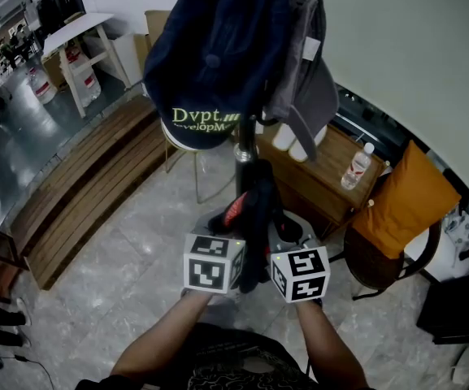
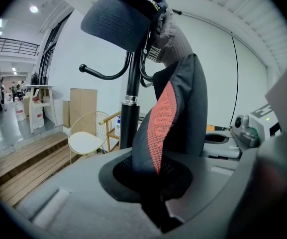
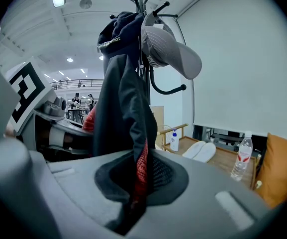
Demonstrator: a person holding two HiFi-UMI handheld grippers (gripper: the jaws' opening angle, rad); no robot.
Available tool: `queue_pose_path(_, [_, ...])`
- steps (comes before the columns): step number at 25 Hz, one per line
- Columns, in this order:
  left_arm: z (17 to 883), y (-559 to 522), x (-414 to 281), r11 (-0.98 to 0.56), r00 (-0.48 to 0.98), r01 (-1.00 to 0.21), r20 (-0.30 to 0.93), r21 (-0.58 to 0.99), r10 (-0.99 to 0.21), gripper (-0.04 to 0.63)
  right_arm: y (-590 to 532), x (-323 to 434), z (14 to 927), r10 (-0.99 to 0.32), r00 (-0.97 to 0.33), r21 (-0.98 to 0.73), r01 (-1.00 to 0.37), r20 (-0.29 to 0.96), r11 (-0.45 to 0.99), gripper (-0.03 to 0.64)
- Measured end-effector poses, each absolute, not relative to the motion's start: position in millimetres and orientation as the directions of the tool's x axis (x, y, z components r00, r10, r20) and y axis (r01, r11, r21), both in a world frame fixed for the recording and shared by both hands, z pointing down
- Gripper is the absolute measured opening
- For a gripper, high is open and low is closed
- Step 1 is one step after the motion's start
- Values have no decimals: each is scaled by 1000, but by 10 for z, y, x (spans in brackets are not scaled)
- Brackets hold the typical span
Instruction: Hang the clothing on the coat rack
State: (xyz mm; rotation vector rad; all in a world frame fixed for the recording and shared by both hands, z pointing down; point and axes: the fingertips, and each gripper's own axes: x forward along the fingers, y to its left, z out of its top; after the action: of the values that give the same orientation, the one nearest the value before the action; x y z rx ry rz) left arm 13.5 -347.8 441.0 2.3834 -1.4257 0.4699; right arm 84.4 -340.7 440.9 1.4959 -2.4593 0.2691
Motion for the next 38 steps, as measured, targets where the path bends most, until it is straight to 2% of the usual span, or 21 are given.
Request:
queue_pose_path(15, [4388, -3267, 187, -484, 482, -868, 418, 107, -771, 28, -3225, 781, 4394, -837, -459, -56, -884, 298, 465, 32])
queue_pose_path(25, [4317, -3122, 195, -481, 483, -869, 396, 113, -781, 87, -3086, 788, 4341, -842, -465, -69, -883, 273, 465, 52])
queue_pose_path(38, [4286, -2965, 233, -484, 487, -868, 396, 117, -778, 92, -2938, 841, 4279, -852, -461, -66, -886, 250, 460, 60])
